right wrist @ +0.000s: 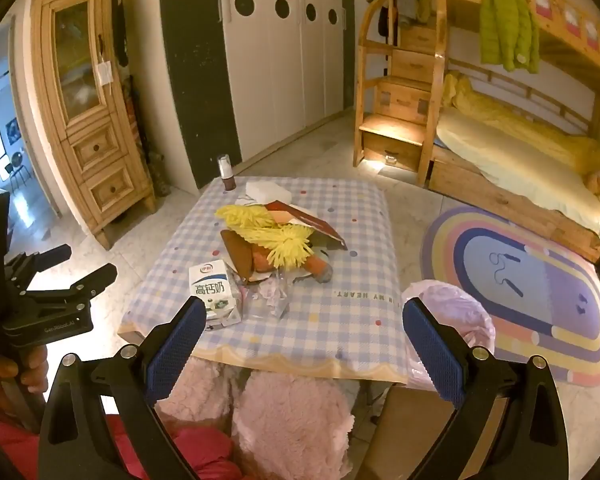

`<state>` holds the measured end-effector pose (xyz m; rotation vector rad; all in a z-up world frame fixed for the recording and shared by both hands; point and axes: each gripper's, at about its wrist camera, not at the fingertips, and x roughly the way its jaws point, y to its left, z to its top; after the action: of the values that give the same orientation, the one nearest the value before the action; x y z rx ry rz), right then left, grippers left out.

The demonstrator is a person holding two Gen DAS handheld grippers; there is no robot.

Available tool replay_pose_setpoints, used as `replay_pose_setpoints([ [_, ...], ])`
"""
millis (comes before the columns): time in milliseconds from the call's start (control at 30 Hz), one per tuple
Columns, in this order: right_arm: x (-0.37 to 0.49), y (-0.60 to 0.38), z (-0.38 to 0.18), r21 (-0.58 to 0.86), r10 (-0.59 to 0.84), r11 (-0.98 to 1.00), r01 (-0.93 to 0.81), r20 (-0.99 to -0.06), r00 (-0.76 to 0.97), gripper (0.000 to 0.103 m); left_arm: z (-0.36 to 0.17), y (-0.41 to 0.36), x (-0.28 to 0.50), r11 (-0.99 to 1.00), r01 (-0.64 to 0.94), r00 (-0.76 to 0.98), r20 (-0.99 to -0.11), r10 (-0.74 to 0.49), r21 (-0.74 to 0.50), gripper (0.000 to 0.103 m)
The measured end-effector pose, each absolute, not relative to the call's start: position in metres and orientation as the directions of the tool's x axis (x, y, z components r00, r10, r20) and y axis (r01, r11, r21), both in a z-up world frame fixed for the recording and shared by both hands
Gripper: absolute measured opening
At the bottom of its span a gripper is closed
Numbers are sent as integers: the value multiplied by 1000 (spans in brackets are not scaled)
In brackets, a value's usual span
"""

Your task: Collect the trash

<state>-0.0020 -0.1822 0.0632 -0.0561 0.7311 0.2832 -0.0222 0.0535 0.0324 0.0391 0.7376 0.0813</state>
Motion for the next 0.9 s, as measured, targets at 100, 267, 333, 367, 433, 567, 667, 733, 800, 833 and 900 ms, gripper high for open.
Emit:
replay_pose_setpoints([
  [100, -3, -185, 63, 50, 239, 960, -277, -665, 708, 98, 33, 53, -22, 996, -59, 736, -671, 87, 65, 96],
  [267, -4, -181, 63, 48, 236, 960, -275, -665, 709, 98, 33, 54, -22, 996, -60, 736, -671, 87, 64, 96],
  [333, -4, -181, 63, 48, 236, 960, -274, -664, 709, 98, 33, 54, -22, 996, -60, 736, -671, 87, 64, 96],
  [367, -4, -181, 63, 49, 236, 960, -274, -664, 709, 98, 33, 53, -22, 996, -59, 736, -671, 87, 64, 96],
  [433, -4, -181, 63, 49, 236, 960, -274, -665, 709, 98, 33, 53, -22, 996, -59, 736, -671, 87, 64, 96],
  [567, -4, -180, 64, 48, 234, 961, -273, -667, 708, 98, 33, 53, -22, 996, -60, 736, -671, 87, 64, 96],
  [667, -4, -179, 64, 48, 235, 960, -274, -666, 707, 98, 33, 53, -22, 996, -60, 736, -672, 87, 63, 96],
  [733, -5, -180, 64, 49, 236, 960, -274, -667, 707, 98, 32, 52, -22, 996, -60, 735, -672, 88, 65, 96],
  [800, -5, -180, 65, 47, 235, 960, -274, -666, 708, 98, 32, 52, -22, 996, -60, 736, -672, 88, 64, 96],
  [833, -6, -180, 65, 48, 235, 961, -274, -666, 708, 98, 32, 52, -22, 996, -60, 736, -672, 88, 64, 96],
  [900, -6, -180, 65, 48, 235, 961, -274, -666, 708, 98, 32, 52, -22, 996, -61, 736, -671, 88, 65, 96],
])
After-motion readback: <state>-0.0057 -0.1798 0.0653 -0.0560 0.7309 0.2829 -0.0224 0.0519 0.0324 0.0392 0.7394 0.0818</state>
